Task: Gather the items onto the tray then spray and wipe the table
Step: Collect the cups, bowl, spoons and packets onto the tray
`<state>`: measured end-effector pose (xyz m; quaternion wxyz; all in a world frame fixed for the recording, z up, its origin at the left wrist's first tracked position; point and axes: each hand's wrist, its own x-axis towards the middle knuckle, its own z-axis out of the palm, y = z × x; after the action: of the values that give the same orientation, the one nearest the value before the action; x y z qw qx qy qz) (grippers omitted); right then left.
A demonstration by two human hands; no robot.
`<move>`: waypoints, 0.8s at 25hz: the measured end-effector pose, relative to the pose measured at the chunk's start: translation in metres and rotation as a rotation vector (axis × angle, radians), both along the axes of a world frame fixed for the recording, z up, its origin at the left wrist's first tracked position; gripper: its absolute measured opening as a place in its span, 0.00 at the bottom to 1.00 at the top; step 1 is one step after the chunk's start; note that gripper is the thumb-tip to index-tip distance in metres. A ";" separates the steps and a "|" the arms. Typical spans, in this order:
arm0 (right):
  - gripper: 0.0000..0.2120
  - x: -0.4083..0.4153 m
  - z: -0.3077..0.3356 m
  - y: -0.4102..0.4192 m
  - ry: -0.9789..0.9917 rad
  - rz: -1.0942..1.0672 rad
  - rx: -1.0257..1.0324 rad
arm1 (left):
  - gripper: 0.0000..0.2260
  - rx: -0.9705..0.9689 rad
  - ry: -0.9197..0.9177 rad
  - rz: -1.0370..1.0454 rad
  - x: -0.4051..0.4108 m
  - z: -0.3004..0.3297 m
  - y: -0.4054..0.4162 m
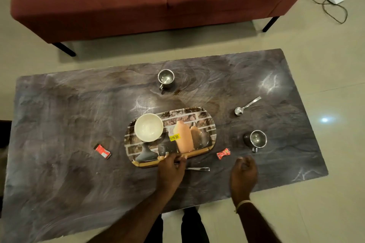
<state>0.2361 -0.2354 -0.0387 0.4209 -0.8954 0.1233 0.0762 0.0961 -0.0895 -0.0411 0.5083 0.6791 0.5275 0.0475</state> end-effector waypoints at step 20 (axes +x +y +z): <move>0.11 0.097 -0.039 -0.050 0.010 0.192 -0.187 | 0.30 -0.377 0.055 -0.436 0.162 0.009 -0.089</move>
<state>0.3334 -0.2854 -0.0780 0.3259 -0.9380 0.0457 0.1089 0.2579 -0.1782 -0.0321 0.6093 0.6709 0.3822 -0.1803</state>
